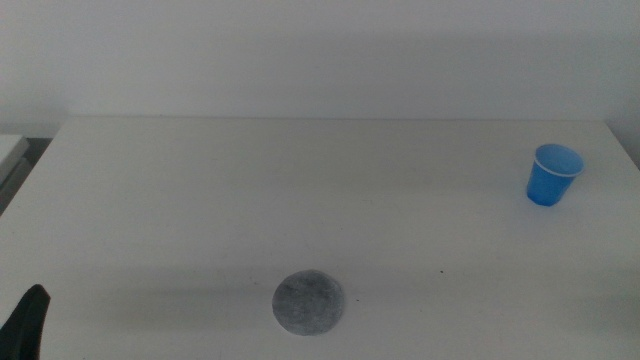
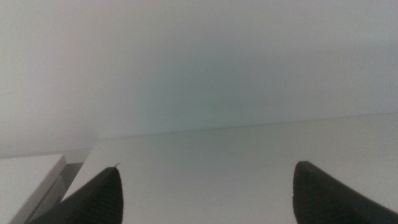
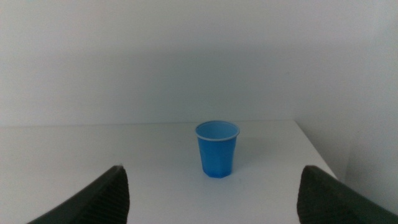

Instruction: Place an empty cup on a cup mat.

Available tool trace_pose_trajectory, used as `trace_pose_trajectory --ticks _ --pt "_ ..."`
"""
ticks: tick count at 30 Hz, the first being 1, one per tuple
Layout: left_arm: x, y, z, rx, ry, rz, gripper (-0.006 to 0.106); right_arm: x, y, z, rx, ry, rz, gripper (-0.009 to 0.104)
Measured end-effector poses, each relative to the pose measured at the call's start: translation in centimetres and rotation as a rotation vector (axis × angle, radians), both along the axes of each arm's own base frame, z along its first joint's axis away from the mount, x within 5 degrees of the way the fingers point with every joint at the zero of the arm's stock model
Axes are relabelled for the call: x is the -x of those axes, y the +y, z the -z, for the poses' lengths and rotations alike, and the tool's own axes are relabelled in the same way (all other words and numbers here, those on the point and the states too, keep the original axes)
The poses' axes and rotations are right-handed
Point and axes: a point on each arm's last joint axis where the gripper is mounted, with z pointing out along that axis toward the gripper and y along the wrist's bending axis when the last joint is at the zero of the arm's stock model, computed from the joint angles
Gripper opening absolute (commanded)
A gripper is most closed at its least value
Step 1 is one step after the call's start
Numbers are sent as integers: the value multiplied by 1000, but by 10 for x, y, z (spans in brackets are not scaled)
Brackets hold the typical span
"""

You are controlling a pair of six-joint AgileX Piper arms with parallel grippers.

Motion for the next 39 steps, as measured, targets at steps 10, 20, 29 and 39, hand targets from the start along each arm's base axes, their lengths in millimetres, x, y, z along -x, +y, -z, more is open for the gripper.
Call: trace_pose_trajectory --ticks 10,20,29,39 --pt "0 0 0 0 0 0 94 0 0 0 -47 -2 1 93" --pt "0 0 0 0 0 0 94 0 0 3 -32 30 3 93" --pt "0 0 0 0 0 0 94 -3 0 -3 -43 72 3 93" --pt "0 0 0 0 0 0 94 -55 0 -60 -95 292 15 93"
